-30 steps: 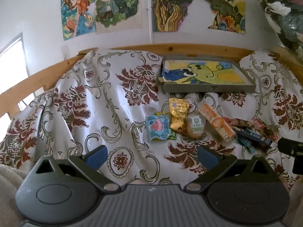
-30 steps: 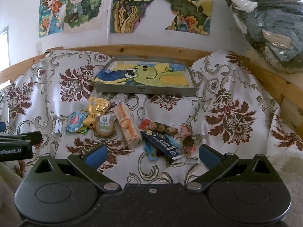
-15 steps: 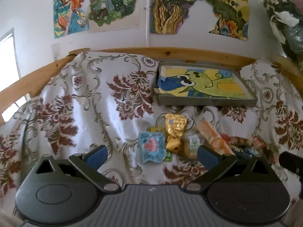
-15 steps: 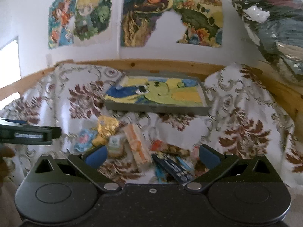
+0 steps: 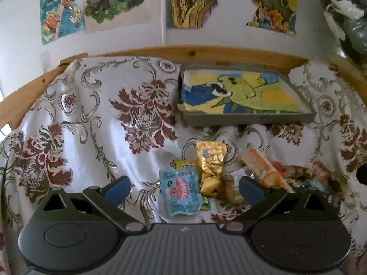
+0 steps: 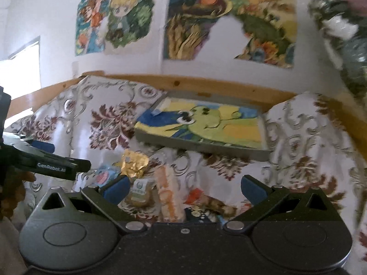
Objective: Organize snacks
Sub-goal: 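Lower both tools toward the snack pile in front of the gray tray, then grasp the blue pig-print packet with the left tool while the right grasps the orange-white bar, then carry both snacks into the gray tray and open both tools, then lift both tools out of the tray and back over the snack pile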
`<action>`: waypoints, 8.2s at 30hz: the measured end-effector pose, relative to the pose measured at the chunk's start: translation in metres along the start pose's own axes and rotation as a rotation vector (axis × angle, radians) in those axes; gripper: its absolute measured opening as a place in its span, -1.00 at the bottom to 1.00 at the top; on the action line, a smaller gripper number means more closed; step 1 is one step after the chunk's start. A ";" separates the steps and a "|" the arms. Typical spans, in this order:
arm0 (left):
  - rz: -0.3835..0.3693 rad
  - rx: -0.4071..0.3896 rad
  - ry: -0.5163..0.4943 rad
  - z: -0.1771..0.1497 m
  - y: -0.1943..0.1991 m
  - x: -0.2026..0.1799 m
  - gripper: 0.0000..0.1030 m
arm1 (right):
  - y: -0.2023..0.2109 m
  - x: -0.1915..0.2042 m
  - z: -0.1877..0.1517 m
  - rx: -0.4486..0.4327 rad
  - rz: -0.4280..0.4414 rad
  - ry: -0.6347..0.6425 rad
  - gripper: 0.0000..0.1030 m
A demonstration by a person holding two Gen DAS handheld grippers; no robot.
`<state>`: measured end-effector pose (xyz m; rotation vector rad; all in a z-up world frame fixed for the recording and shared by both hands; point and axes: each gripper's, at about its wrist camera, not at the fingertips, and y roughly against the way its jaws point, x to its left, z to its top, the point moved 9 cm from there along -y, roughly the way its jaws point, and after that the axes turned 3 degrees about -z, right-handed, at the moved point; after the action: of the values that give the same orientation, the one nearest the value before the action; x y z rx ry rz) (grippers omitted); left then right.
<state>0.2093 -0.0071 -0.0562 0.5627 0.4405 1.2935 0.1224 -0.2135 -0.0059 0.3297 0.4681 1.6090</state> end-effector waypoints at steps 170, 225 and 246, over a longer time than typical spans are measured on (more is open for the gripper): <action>-0.262 -0.055 0.357 0.090 -0.091 -0.055 -0.67 | -0.164 -0.012 0.040 -0.065 -0.140 0.269 -0.33; -0.148 -0.167 0.276 0.165 -0.132 -0.083 0.92 | -0.183 -0.126 0.086 -0.176 -0.224 -0.124 0.98; -0.084 -0.344 0.164 0.090 0.022 -0.057 0.99 | -0.014 -0.075 0.044 -0.300 -0.230 -0.164 0.99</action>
<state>0.2333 -0.0719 0.0278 0.1489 0.3610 1.3031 0.1627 -0.2829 0.0302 0.1710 0.1294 1.3899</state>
